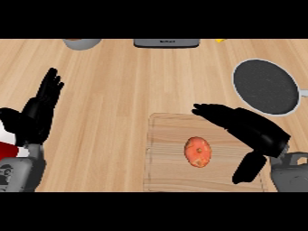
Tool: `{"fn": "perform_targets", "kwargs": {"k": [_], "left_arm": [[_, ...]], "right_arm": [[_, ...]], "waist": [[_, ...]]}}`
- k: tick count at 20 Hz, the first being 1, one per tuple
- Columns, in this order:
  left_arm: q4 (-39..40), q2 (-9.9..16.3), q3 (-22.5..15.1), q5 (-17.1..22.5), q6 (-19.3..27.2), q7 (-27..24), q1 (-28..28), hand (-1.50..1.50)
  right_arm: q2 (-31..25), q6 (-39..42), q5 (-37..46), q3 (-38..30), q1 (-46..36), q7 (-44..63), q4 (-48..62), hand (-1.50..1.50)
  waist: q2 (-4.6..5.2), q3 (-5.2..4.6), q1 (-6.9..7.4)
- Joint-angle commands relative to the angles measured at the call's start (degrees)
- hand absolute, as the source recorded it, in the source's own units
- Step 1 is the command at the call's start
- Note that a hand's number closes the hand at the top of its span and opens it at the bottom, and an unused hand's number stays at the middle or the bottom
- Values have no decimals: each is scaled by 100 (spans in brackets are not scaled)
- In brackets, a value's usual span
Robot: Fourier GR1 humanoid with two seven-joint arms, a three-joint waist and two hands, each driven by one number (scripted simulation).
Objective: Pick the squash from the cutting board and place it in the pan
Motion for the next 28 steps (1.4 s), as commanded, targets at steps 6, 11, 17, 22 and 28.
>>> {"fn": "perform_targets", "kwargs": {"k": [6, 11, 17, 22, 28], "left_arm": [[207, -66, 359, -59, -215, -86, -160, 0], [307, -146, 336, -213, -243, 186, -448, 0], [7, -308, 261, -337, -168, -42, 79, 0], [70, -135, 463, -210, -431, 297, -383, 0], [-246, -357, 411, -377, -342, 315, -48, 0]], "right_arm": [[273, 116, 766, 343, 154, -349, 77, -150], [362, 204, 1097, 132, -407, -600, 818, -150], [332, -87, 2019, 695, -84, -281, 665, -150], [658, 199, 2342, 799, -262, -67, 934, -150], [911, -153, 2735, 885, -68, -364, 1328, -150]], "waist": [[-3, -1, -23], [3, -1, -10], [-3, -1, -2], [-1, -1, -8], [-2, 0, -2]]}}
